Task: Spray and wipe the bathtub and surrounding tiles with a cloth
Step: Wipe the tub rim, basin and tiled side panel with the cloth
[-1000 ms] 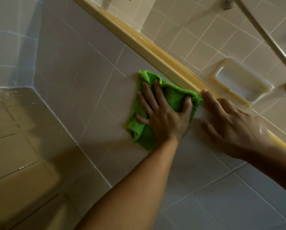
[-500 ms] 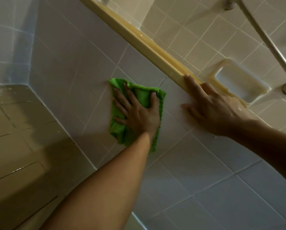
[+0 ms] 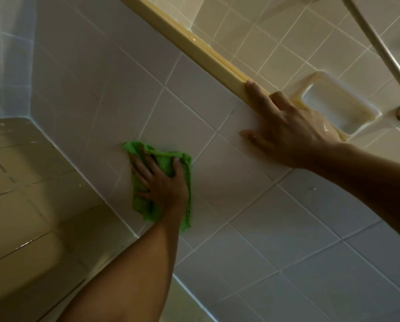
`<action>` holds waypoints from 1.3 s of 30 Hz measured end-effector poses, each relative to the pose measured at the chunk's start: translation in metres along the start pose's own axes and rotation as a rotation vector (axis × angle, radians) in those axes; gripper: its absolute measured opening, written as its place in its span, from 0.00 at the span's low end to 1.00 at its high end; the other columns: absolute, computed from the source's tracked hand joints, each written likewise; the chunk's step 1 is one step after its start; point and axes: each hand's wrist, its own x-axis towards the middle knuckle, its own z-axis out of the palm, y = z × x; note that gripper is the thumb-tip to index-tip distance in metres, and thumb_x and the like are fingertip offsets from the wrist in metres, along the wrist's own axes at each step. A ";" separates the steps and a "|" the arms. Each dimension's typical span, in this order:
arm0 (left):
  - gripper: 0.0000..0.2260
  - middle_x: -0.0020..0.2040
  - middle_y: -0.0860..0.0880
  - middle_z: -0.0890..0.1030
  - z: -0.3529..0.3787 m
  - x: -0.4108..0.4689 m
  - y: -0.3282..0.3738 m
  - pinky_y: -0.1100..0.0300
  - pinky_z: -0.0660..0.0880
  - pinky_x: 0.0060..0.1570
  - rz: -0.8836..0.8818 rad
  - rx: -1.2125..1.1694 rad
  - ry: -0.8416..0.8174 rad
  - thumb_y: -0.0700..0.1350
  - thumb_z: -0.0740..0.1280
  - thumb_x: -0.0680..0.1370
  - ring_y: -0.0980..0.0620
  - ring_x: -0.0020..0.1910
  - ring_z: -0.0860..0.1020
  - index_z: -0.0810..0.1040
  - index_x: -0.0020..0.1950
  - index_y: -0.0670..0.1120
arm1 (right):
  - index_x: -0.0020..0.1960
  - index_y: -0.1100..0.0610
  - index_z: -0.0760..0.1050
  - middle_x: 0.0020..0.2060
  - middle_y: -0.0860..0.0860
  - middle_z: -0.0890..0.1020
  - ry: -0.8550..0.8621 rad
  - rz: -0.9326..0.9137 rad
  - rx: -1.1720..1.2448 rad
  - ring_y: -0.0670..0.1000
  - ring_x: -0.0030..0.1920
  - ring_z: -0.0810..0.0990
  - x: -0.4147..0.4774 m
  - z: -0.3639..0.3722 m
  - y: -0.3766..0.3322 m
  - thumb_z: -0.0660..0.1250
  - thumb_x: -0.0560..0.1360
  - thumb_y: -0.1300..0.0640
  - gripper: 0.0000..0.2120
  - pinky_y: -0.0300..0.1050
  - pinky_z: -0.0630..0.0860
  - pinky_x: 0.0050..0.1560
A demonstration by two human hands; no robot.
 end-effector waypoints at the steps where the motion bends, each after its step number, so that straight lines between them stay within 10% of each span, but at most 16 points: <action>1: 0.45 0.84 0.50 0.47 0.000 0.001 -0.010 0.27 0.55 0.71 -0.032 0.015 -0.013 0.71 0.45 0.71 0.47 0.82 0.50 0.53 0.84 0.48 | 0.80 0.41 0.34 0.65 0.55 0.69 0.002 0.004 -0.002 0.62 0.44 0.78 0.001 0.000 -0.001 0.51 0.76 0.28 0.42 0.51 0.74 0.35; 13: 0.46 0.83 0.39 0.50 0.001 -0.027 -0.108 0.45 0.48 0.76 -0.233 0.066 -0.126 0.69 0.40 0.72 0.39 0.81 0.54 0.51 0.84 0.42 | 0.81 0.43 0.35 0.66 0.56 0.70 0.042 0.008 -0.087 0.64 0.45 0.80 0.001 0.002 -0.006 0.51 0.78 0.28 0.42 0.48 0.71 0.33; 18: 0.47 0.84 0.42 0.45 0.007 -0.052 -0.083 0.35 0.52 0.73 -0.208 0.052 -0.194 0.69 0.40 0.69 0.39 0.82 0.50 0.48 0.84 0.45 | 0.81 0.44 0.35 0.67 0.55 0.69 0.031 0.004 -0.097 0.62 0.46 0.80 0.002 0.001 -0.009 0.51 0.78 0.28 0.42 0.48 0.72 0.32; 39: 0.44 0.84 0.45 0.41 -0.017 0.005 0.107 0.23 0.51 0.70 0.382 0.065 -0.025 0.75 0.51 0.74 0.39 0.82 0.42 0.45 0.84 0.55 | 0.82 0.45 0.39 0.65 0.54 0.71 0.029 0.036 -0.071 0.63 0.47 0.81 0.016 -0.010 -0.024 0.51 0.77 0.32 0.41 0.52 0.78 0.30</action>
